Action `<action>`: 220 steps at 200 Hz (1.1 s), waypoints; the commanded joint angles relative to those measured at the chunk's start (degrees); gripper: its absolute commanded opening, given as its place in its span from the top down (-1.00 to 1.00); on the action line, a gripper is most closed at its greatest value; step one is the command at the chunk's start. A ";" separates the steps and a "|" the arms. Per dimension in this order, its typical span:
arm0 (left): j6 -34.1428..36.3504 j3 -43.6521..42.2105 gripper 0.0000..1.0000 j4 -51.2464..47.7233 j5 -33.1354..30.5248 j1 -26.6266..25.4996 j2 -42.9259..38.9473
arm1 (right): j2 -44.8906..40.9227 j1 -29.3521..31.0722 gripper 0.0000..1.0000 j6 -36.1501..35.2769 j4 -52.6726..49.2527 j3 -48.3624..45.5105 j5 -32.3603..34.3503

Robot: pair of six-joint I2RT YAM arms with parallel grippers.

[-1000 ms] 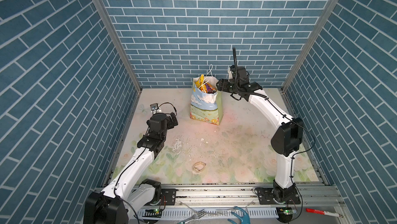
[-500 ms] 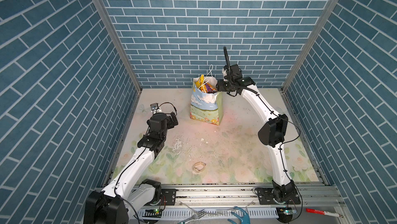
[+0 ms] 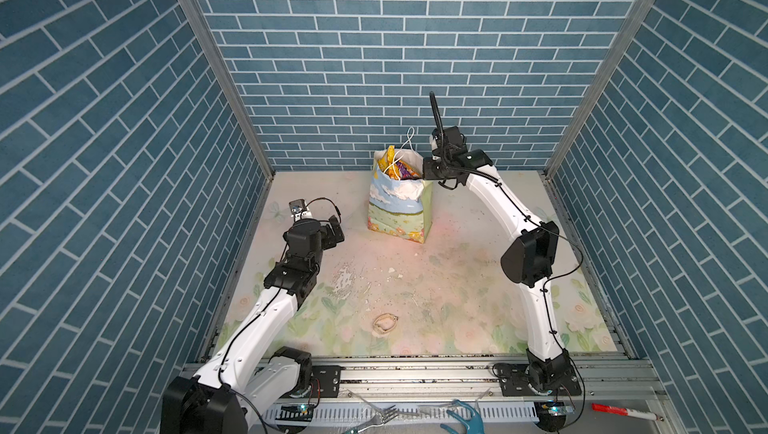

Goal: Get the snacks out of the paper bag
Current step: 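Grasp the bag rim with the right gripper and drag it sideways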

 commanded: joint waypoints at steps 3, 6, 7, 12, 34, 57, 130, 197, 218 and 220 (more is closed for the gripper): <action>-0.83 -0.49 -0.99 0.52 0.80 -0.43 -1.20 | -7.98 -0.66 1.00 -1.12 -0.49 -5.46 5.74; -0.81 -0.38 -0.99 0.42 0.93 -0.52 -1.19 | -8.79 -0.70 1.00 -1.10 -0.07 -6.45 6.12; -0.80 -0.41 -0.99 0.41 0.97 -0.52 -1.23 | -9.06 -0.68 1.00 -1.10 0.05 -6.79 6.19; -0.91 -0.35 -0.99 0.36 1.14 -0.51 -1.19 | -10.30 -0.75 1.00 -0.96 0.71 -8.47 6.89; -1.20 0.14 -0.99 0.36 2.11 -0.79 -0.68 | -16.35 -0.84 1.00 1.13 3.34 -16.68 10.98; -1.73 0.54 -0.99 0.67 3.51 -1.12 0.32 | -23.39 -0.97 1.00 5.26 4.96 -26.13 14.34; -3.21 2.67 -0.99 2.11 7.52 -1.57 3.80 | -47.36 1.02 0.83 20.64 11.78 -56.81 14.36; -3.60 3.33 -0.99 1.78 9.40 -1.67 3.94 | -52.67 0.98 -0.03 15.44 5.47 -56.74 14.13; -3.50 3.33 -0.99 1.11 9.17 -1.66 2.84 | -50.87 -1.20 -0.08 10.62 0.59 -50.87 10.84; -3.49 3.27 -0.99 1.11 9.09 -1.67 2.68 | -50.58 -1.41 -0.08 10.21 0.15 -50.26 10.07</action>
